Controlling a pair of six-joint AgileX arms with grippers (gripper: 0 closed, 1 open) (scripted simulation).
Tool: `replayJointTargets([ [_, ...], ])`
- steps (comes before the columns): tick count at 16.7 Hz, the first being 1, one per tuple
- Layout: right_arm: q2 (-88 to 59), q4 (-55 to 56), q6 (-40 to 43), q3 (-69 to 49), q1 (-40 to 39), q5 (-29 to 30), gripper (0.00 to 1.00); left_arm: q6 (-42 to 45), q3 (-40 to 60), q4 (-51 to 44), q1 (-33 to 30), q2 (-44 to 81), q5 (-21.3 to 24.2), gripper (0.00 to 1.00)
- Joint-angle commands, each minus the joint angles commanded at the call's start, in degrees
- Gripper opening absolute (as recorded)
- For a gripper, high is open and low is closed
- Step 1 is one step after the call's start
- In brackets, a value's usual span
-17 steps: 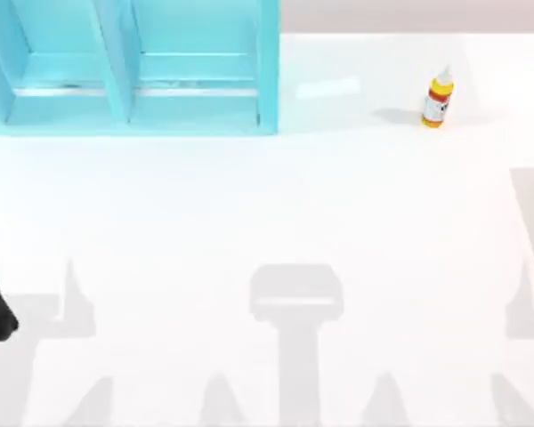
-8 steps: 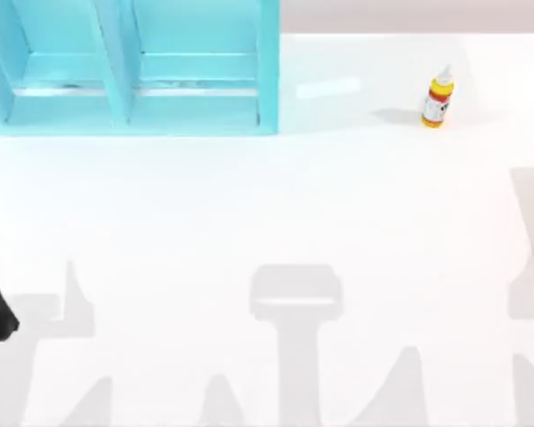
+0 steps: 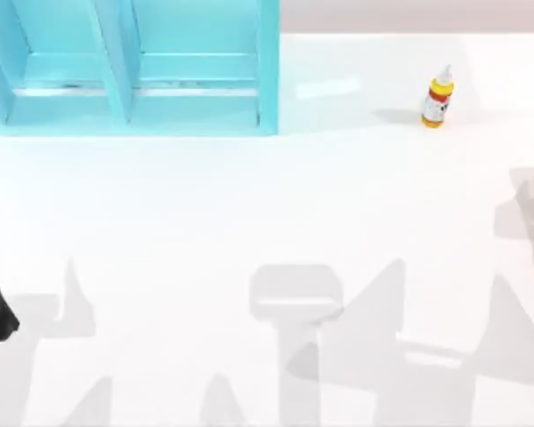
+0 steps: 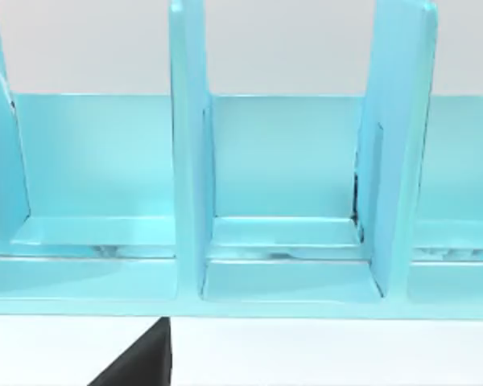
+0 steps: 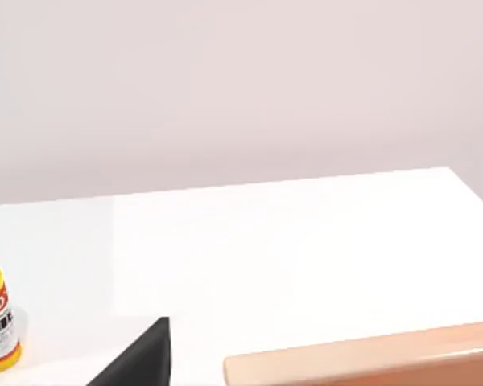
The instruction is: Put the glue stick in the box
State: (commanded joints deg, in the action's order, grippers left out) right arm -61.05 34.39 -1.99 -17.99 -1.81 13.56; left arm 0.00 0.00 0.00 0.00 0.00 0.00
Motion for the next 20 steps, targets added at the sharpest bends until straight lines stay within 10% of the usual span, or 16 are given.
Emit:
replayJointTargets([
  [20,-81.0,58.74,2.51,-33.19,-16.54,7.15,1.0,0.0,0.0,0.0,0.0,0.0,0.0,1.0],
])
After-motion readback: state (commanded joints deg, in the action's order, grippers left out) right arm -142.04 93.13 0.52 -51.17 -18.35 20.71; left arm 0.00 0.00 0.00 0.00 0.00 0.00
